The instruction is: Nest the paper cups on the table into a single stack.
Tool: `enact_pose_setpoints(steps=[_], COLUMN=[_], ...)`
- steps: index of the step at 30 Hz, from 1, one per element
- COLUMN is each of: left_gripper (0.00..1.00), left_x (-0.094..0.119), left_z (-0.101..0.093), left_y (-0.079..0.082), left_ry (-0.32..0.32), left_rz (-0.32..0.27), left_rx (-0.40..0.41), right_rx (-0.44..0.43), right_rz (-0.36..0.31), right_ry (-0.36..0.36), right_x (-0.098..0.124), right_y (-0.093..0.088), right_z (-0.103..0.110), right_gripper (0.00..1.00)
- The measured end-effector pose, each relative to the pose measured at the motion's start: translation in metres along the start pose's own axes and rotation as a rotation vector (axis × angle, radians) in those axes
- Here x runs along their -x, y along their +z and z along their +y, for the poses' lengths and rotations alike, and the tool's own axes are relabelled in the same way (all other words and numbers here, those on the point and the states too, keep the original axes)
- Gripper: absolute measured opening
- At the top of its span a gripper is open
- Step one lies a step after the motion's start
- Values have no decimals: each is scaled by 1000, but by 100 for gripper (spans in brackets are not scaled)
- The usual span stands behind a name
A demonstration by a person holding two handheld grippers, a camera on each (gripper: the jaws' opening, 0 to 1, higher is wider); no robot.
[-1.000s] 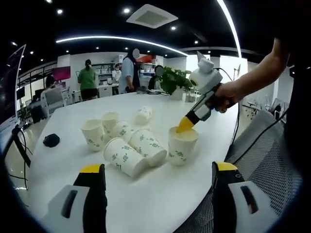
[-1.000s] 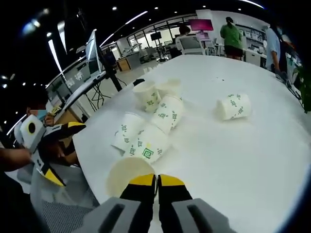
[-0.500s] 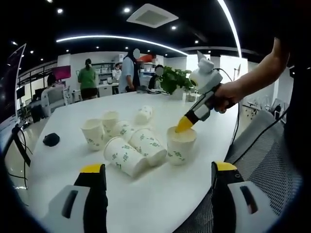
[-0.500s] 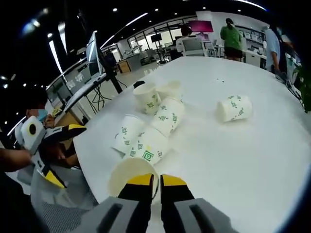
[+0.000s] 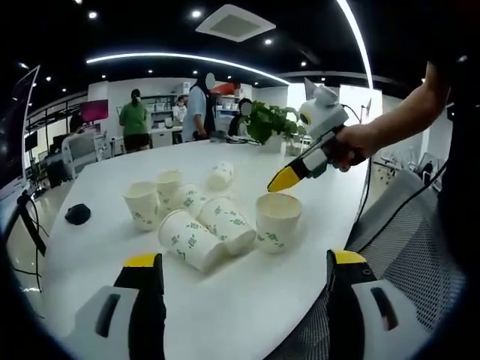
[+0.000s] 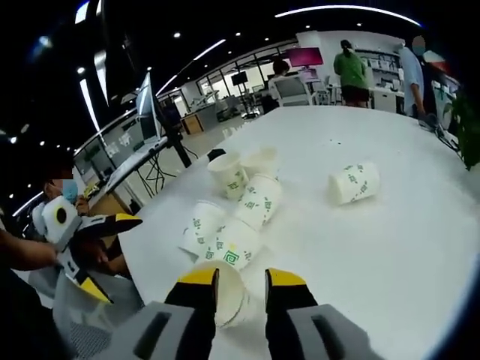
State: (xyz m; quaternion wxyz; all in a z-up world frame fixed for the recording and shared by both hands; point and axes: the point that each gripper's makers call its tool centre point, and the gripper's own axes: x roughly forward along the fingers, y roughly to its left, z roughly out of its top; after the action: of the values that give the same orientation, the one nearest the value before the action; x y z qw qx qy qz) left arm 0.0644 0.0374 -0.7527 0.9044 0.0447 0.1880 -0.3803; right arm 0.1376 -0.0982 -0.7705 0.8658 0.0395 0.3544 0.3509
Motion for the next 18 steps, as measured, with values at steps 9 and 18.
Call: enact_pose_setpoints(steps=[9, 18], left_gripper=[90, 90], left_x=[-2, -1], left_z=[2, 17], left_y=[-3, -8], left_ry=[6, 60], left_rz=[19, 56], left_rx=[10, 39], right_rx=[6, 96], right_rz=[-47, -103], right_ry=[-39, -79], right_x=[19, 37], right_y=[-7, -11], right_z=[-8, -11], right_gripper=[35, 48])
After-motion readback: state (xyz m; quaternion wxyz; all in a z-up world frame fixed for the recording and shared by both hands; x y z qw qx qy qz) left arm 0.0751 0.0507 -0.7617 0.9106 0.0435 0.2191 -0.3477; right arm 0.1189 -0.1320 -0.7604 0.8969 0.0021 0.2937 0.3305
